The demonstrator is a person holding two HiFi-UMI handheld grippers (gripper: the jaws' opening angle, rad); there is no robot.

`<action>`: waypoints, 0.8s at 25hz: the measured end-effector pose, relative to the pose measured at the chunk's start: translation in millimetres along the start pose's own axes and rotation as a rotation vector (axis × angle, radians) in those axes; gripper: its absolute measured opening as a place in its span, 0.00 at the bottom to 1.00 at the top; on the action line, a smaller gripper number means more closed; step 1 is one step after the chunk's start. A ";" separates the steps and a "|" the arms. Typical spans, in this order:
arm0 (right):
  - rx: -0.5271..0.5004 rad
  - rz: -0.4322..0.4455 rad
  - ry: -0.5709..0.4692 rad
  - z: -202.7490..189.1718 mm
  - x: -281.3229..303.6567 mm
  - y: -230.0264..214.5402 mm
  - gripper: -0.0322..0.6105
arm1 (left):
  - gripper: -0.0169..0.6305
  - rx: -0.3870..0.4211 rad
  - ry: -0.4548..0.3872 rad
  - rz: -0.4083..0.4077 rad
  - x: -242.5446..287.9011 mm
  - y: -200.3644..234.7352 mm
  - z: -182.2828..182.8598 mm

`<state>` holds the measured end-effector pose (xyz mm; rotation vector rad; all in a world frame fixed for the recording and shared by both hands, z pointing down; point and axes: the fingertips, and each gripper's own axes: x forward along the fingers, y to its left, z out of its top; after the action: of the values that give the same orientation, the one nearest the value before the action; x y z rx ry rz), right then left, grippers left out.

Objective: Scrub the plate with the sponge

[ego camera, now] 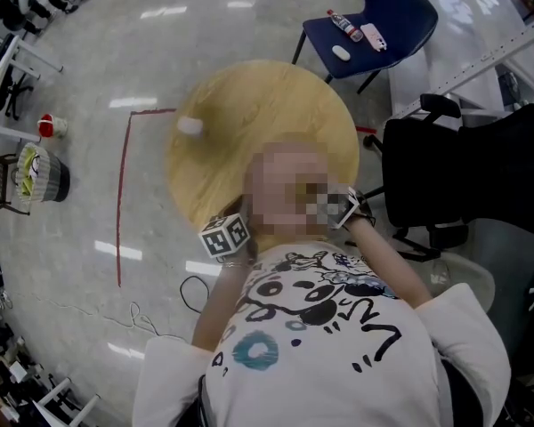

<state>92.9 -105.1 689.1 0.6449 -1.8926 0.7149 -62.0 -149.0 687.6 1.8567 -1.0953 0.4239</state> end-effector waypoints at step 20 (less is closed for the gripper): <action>-0.056 0.105 -0.043 50.0 27.0 32.5 0.25 | 0.07 0.007 0.019 -0.015 0.8 -1.0 1.3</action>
<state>29.6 -121.9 689.7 0.5325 -1.9903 0.7164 -61.0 -150.3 686.9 1.8621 -1.0680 0.4358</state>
